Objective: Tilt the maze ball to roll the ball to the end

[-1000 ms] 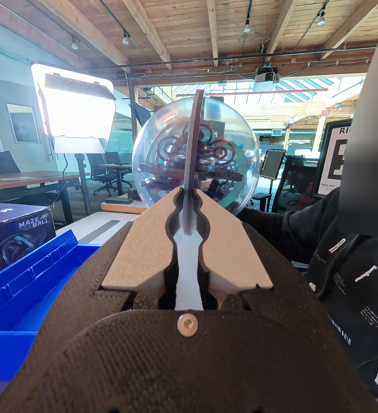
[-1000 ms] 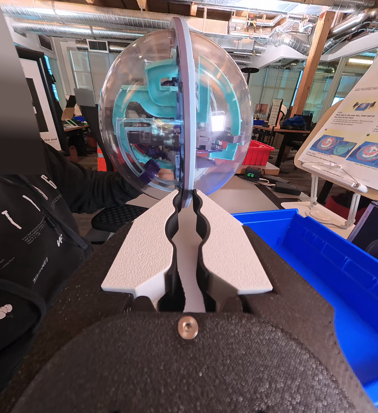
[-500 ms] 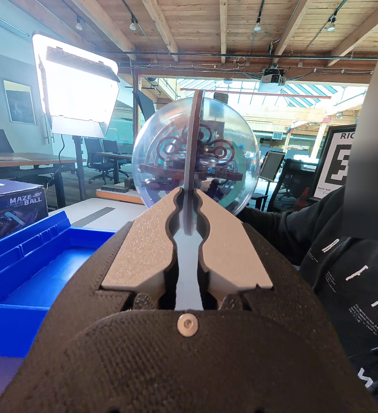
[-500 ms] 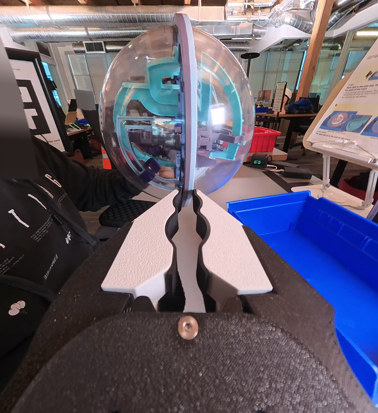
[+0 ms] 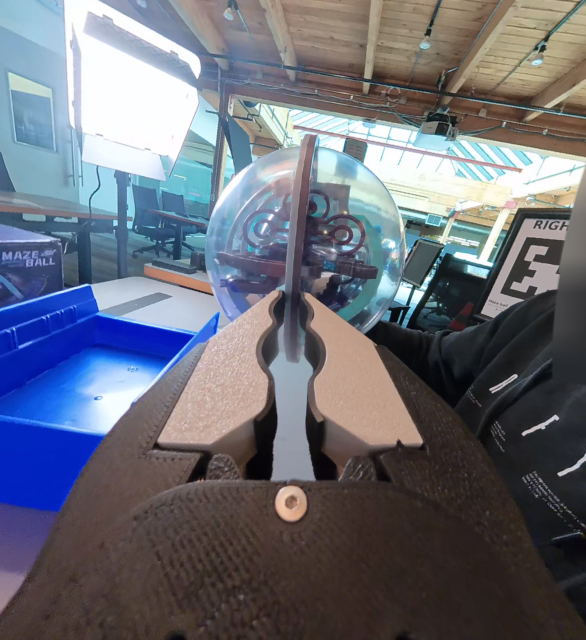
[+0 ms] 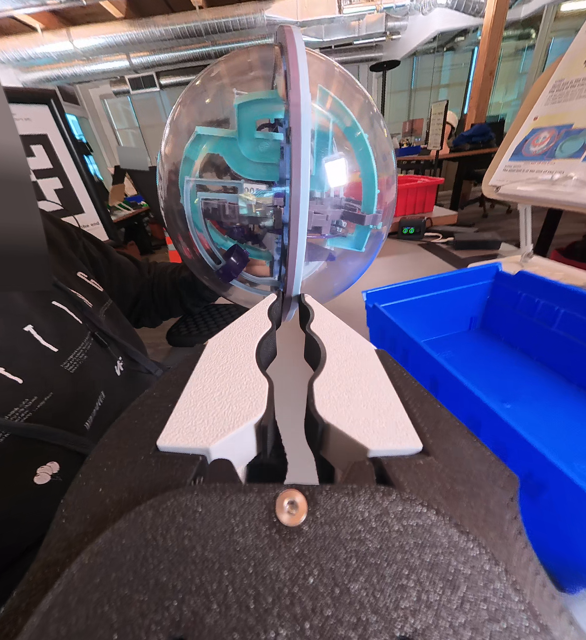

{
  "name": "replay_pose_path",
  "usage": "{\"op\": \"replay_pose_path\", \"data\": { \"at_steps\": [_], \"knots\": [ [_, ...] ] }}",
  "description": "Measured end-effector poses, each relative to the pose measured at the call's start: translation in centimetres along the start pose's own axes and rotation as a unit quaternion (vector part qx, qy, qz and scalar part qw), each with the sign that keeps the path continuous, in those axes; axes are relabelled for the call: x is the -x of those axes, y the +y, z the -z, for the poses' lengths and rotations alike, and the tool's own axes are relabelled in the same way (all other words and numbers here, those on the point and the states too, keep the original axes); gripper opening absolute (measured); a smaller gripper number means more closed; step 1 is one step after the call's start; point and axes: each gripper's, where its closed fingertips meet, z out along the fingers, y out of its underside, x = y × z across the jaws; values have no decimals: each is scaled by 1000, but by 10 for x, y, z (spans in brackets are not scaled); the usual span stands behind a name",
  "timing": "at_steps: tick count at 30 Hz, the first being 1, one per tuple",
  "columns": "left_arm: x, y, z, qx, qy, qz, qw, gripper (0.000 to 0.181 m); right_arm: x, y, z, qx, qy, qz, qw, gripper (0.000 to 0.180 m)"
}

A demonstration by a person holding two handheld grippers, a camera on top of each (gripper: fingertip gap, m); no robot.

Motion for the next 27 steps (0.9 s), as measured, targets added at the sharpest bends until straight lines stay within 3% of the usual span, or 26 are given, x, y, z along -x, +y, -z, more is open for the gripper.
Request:
{"op": "replay_pose_path", "data": {
  "at_steps": [12,27],
  "knots": [
    [-1,49,12,25,-31,165,985,7,12,46,5,-2,-9,-173,985,7],
    [-17,96,20,58,-35,360,931,7,46,103,17,32,22,-386,922,7]
  ]
}}
